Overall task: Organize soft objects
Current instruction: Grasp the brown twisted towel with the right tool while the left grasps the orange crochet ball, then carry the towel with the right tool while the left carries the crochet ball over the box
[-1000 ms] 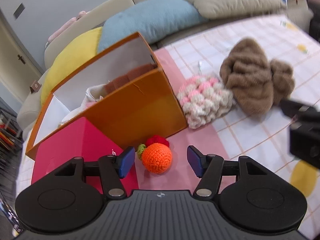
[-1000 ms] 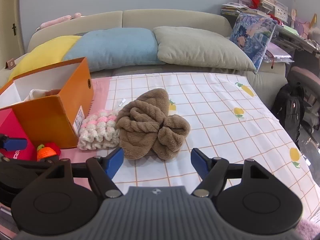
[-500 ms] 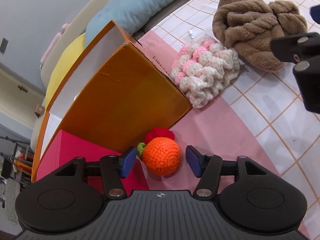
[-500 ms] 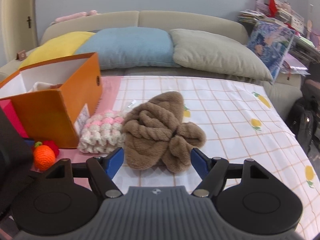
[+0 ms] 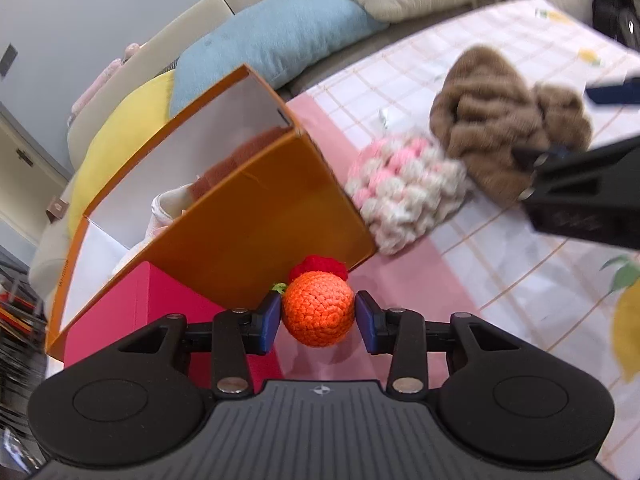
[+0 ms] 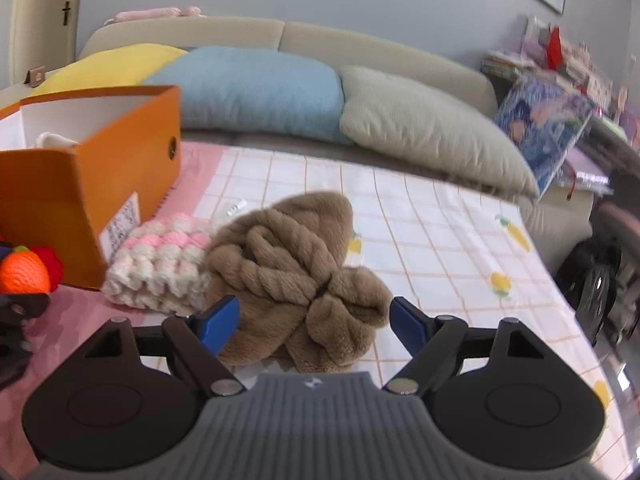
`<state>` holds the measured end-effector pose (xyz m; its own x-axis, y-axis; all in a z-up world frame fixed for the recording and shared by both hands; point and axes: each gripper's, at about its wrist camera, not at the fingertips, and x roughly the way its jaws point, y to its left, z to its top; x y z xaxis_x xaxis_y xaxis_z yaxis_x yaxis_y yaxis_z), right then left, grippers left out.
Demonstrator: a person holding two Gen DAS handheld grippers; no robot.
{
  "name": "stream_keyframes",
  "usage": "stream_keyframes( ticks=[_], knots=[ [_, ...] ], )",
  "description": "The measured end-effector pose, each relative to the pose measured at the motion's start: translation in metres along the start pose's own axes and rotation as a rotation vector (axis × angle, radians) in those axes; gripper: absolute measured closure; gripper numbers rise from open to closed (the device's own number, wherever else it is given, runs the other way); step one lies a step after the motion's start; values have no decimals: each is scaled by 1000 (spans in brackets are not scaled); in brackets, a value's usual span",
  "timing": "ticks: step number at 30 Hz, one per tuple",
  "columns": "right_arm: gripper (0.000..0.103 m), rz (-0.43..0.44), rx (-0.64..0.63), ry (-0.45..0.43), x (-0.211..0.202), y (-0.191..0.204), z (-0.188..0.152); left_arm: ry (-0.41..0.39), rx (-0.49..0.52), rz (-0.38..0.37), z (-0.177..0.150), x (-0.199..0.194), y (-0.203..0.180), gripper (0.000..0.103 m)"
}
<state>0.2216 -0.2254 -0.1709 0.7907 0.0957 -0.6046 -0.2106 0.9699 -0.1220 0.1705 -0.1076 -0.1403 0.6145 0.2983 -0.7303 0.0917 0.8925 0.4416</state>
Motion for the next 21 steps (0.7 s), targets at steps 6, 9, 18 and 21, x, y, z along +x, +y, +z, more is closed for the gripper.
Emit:
stream_keyframes(
  ticks=[6,9,18,21],
  knots=[
    [38,43,158,45,11,-24,0,1,-44,-62,4,-11,5,57],
    [63,90,204,79,17,-29,-3,-7,-49,-76,6,-16,5,57],
    [95,86,143,56,2,-20,2,-38,-68,-114,0,-37,11,57],
    [96,55,76,2,-18,-10,5,-52,-82,-119,-2,-44,17,57]
  ],
)
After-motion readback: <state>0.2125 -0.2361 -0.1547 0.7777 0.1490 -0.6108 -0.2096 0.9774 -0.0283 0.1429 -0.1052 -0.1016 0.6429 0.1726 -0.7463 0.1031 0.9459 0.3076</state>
